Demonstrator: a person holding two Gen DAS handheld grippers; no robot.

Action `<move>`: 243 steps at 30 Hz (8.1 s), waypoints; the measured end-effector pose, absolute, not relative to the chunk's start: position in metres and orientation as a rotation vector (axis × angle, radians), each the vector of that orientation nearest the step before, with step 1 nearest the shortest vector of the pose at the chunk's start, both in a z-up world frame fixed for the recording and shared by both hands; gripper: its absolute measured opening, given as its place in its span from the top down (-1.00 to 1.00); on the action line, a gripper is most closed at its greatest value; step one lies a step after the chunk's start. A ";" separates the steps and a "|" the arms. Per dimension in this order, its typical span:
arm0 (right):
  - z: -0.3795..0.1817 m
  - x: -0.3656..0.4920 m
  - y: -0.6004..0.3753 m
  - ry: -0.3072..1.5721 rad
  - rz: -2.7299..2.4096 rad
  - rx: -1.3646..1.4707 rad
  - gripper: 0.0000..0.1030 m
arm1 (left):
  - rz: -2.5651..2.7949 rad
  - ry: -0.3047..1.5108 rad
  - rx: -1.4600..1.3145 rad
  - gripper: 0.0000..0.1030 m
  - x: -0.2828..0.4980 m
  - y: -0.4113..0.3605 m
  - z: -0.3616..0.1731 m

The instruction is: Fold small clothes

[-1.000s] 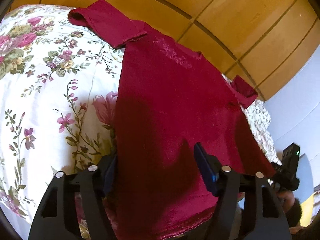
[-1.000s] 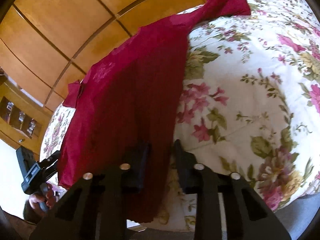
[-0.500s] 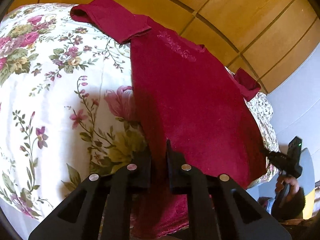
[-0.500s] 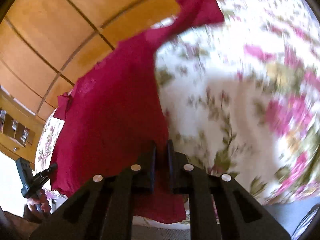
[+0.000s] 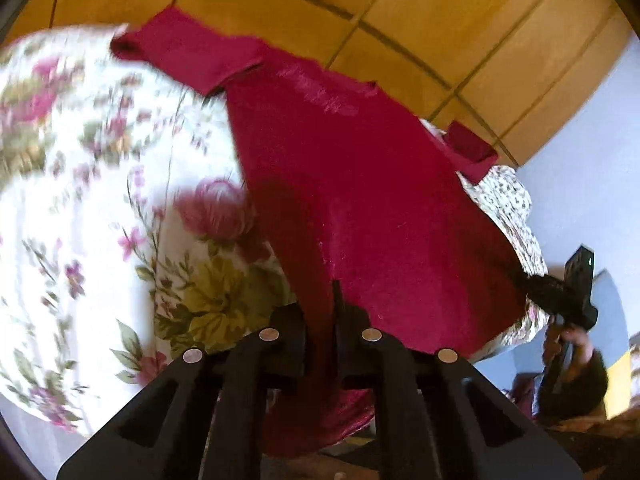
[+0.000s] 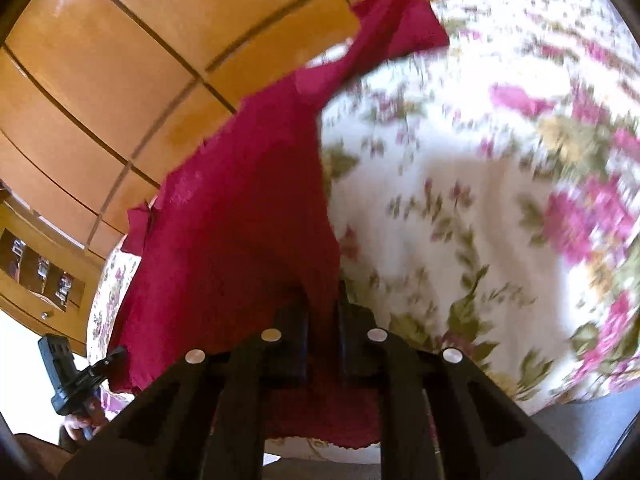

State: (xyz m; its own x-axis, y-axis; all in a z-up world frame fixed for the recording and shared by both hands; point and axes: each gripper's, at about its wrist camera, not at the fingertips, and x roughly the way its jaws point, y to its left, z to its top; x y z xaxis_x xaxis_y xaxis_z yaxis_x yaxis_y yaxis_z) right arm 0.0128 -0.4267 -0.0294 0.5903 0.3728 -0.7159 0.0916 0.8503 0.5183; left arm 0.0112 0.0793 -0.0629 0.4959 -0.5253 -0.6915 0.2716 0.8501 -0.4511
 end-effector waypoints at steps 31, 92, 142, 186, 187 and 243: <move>-0.037 0.134 -0.363 0.811 -0.185 -0.006 -0.96 | -0.137 0.782 0.092 -0.69 0.160 0.071 -0.040; -0.016 0.128 -0.353 0.755 -0.059 0.060 -0.95 | 0.041 0.804 -0.070 -0.16 0.205 0.033 -0.054; -0.069 0.310 -0.323 0.859 0.168 0.410 0.90 | 0.061 0.644 -0.298 0.07 0.230 0.045 -0.026; -0.052 0.187 -0.515 0.865 -0.243 0.421 -0.35 | -0.003 0.838 -0.049 -0.83 0.243 0.000 -0.090; -0.044 0.181 -0.505 0.850 -0.232 0.328 -0.35 | -0.003 0.840 -0.044 -0.86 0.243 0.000 -0.090; -0.012 0.210 -0.312 0.761 0.183 0.202 -0.52 | -0.026 0.822 -0.083 -0.83 0.241 0.005 -0.081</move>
State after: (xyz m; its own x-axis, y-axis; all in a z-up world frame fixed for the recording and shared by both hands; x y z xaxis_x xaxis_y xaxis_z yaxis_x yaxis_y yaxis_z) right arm 0.2097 -0.3124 -0.0120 0.7096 0.2369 -0.6635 -0.0910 0.9647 0.2471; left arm 0.2405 0.0045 -0.0812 0.6809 -0.0559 -0.7302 -0.0089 0.9964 -0.0845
